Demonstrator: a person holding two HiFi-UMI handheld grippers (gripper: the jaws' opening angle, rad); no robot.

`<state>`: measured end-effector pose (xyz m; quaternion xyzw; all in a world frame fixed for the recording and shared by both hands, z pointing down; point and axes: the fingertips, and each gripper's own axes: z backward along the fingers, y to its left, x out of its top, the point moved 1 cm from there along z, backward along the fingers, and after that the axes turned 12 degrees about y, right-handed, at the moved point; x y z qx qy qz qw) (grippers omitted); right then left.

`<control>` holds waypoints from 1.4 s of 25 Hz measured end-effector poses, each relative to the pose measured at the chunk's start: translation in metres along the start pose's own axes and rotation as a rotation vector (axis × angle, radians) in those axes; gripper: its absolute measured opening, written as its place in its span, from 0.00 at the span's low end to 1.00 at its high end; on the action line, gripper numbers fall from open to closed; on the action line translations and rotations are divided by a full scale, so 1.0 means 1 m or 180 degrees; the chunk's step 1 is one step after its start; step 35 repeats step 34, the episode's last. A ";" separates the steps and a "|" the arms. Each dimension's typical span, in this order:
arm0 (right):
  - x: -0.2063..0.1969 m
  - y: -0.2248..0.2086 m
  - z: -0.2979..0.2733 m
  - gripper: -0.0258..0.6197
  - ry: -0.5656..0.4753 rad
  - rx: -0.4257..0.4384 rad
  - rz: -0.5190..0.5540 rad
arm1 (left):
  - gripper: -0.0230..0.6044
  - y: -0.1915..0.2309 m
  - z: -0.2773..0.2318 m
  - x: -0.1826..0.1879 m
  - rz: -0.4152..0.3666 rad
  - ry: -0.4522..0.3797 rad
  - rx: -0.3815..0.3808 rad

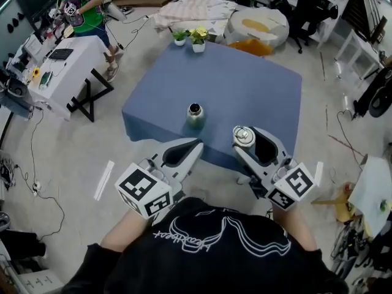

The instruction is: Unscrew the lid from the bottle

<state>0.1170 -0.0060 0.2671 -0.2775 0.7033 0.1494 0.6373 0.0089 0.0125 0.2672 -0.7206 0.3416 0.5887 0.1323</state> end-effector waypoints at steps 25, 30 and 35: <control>-0.016 0.001 0.011 0.41 0.0081 -0.0067 0.0049 | 0.04 -0.012 -0.020 -0.019 0.0060 0.0042 -0.0074; -0.019 -0.001 0.011 0.41 0.0091 -0.0089 0.0046 | 0.04 -0.010 -0.023 -0.023 0.0077 0.0054 -0.0085; -0.021 0.000 0.014 0.41 0.0092 -0.0090 0.0038 | 0.04 -0.013 -0.024 -0.026 0.0087 0.0064 -0.0085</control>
